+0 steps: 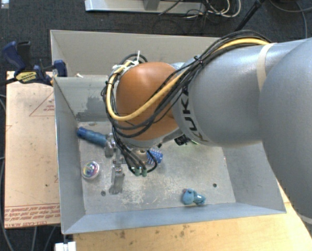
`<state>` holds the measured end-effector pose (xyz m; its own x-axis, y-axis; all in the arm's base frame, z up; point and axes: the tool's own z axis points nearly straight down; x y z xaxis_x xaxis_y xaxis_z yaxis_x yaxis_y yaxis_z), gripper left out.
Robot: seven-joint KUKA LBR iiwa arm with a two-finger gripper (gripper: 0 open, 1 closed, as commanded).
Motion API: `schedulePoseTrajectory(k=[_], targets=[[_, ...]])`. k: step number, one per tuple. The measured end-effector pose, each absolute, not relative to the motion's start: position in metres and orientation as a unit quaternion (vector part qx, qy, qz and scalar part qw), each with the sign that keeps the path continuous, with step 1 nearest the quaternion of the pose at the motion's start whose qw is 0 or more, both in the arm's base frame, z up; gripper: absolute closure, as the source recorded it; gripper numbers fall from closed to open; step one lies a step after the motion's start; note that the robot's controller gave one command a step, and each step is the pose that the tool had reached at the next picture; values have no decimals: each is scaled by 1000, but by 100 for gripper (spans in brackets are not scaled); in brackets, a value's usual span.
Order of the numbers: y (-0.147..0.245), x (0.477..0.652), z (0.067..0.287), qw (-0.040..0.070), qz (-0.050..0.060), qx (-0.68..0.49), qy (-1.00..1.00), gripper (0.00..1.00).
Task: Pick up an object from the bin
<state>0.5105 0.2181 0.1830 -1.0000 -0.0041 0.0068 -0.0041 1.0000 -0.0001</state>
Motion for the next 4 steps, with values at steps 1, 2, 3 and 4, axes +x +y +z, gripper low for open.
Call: schedulePoseTrajectory(k=[1,2,3,4], targets=[[198,595,68,-5,-3,-58,-998,0],[201,595,74,-6,-4,-57,-998,100],[201,594,185,-5,-3,-77,-997,100],[201,593,179,-1,-1,-78,-997,0]])
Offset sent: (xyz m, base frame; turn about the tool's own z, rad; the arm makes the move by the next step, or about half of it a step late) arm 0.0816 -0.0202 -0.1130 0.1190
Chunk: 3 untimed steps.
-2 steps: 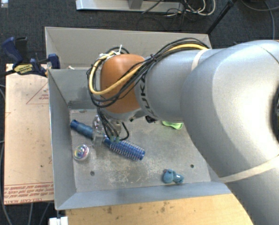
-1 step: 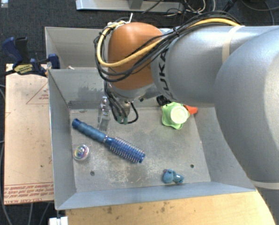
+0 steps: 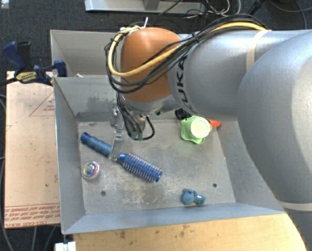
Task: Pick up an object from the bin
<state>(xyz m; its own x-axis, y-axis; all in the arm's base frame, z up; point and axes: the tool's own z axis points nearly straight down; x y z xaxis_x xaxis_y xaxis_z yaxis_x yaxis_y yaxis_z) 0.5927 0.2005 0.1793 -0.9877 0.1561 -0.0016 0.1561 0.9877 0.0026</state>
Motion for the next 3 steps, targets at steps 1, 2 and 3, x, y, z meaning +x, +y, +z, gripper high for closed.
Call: schedulePoseTrajectory(k=[1,2,3], targets=[[154,584,69,-4,-1,100,995,0],[157,587,74,0,1,99,995,100],[158,548,237,3,2,102,995,100]])
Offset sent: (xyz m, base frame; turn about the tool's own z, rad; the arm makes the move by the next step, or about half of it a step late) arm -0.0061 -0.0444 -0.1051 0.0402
